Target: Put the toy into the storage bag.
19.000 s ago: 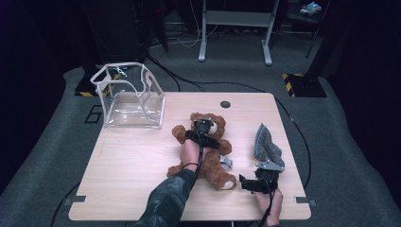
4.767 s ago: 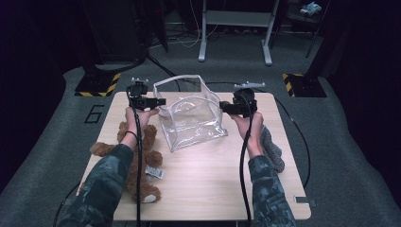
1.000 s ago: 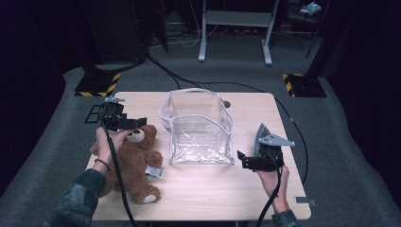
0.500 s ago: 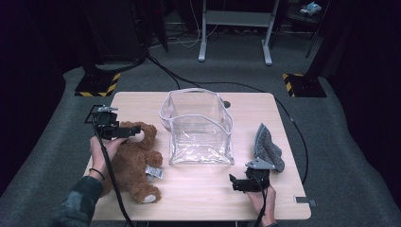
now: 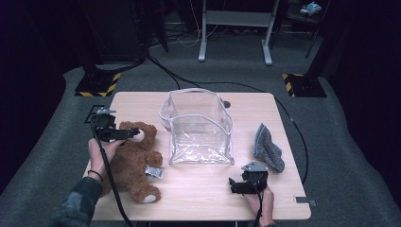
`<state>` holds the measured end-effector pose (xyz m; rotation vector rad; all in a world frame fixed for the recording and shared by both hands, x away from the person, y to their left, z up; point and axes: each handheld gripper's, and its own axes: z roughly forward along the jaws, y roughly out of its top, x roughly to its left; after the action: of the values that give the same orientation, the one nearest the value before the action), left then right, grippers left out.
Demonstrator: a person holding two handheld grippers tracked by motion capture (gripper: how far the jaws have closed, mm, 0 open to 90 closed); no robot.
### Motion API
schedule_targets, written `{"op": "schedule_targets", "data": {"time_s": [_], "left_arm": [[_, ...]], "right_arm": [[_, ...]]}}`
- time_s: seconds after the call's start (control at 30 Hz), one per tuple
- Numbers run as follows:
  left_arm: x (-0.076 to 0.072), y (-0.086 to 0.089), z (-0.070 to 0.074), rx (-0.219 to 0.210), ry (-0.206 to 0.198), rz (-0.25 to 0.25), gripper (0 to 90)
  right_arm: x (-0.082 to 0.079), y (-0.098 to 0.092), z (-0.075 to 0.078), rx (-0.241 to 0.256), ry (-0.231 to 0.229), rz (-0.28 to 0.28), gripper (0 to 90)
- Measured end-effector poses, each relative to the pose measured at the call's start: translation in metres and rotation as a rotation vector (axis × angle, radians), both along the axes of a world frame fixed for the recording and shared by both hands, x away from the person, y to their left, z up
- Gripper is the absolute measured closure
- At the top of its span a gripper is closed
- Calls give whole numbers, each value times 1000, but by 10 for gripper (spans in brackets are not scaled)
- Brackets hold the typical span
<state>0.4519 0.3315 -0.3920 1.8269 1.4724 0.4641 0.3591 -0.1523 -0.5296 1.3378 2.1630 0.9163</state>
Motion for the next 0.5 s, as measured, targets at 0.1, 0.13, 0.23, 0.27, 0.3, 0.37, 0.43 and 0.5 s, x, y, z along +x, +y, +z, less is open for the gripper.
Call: {"op": "schedule_targets", "data": {"time_s": [0.1,0.13,0.23,0.27,0.3,0.37,0.43,0.5], "left_arm": [[2,5,-4,-16,17,17,0],[3,6,-5,-30,21,29,0],[5,8,-9,-33,42,36,0],[6,9,-10,-24,59,27,0],[7,9,-12,-25,71,29,0],[9,8,-14,2,82,29,0],[11,5,-20,10,105,24,0],[11,3,-24,-2,130,26,0]], "right_arm": [[0,0,0,-2,5,-3,14],[0,0,0,-3,6,-3,13],[0,-1,0,-3,9,-5,10],[1,-1,-1,7,12,-3,10],[1,-1,-1,8,13,2,10],[2,-2,-1,6,18,1,10],[2,-2,-1,6,19,2,10],[2,-2,-1,7,20,2,10]]}}
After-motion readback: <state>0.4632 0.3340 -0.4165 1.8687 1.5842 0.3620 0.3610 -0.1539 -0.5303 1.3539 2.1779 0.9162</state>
